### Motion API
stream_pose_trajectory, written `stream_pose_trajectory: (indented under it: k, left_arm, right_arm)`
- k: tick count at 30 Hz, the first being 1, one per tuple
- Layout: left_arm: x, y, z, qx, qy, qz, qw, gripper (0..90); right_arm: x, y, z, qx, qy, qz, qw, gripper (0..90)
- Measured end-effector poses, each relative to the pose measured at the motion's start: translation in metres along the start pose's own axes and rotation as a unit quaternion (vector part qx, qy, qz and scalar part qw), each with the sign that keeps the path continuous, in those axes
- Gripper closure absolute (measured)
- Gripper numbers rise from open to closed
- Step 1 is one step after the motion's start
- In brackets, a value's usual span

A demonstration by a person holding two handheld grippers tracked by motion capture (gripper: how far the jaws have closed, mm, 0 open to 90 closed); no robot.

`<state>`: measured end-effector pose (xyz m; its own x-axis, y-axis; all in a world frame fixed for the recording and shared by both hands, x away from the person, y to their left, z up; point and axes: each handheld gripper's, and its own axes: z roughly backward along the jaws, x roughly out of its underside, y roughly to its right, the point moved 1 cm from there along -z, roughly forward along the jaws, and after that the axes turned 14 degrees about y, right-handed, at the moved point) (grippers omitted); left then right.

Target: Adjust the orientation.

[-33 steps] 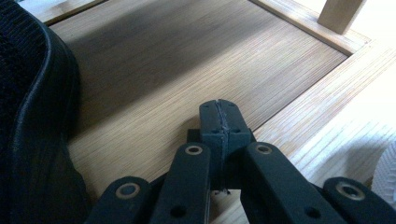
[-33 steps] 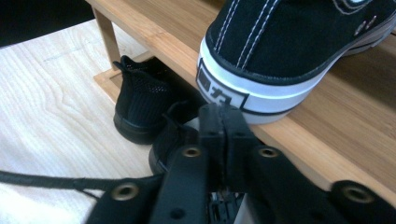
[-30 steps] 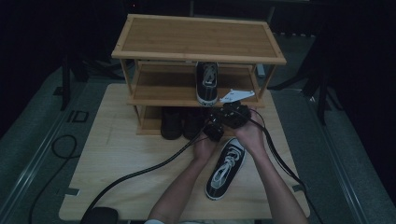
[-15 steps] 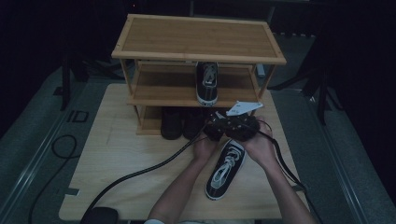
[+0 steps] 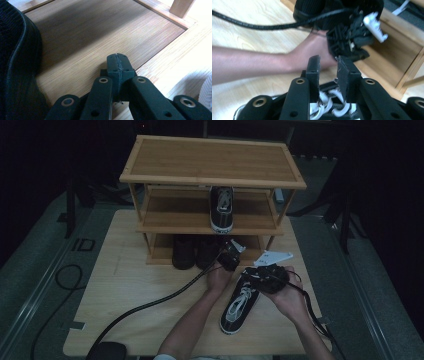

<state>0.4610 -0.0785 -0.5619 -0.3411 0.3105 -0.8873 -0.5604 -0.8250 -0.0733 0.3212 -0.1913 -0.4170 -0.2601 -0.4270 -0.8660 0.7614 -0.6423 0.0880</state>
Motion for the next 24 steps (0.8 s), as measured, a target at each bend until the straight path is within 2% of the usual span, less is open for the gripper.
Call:
stream_pose_trajectory:
  k: [7,13,17,24]
  left_arm:
    - [0.000,0.000,0.000,0.002,-0.001,-0.002,1.0000,90.0]
    - [0.000,0.000,0.000,0.002,0.000,-0.002,1.0000,90.0]
    - [0.000,0.000,0.000,0.002,0.000,-0.003,1.0000,90.0]
    - [0.000,0.000,0.000,0.001,0.000,-0.003,1.0000,90.0]
  right_arm:
    - [0.022,-0.003,0.005,0.000,-0.012,-0.025,0.9996,66.3]
    - [0.034,-0.005,0.007,-0.003,-0.015,-0.037,0.9992,65.5]
    - [0.039,-0.008,0.008,-0.005,-0.017,-0.041,0.9990,66.7]
    - [0.051,-0.013,0.006,-0.008,-0.028,-0.048,0.9984,74.3]
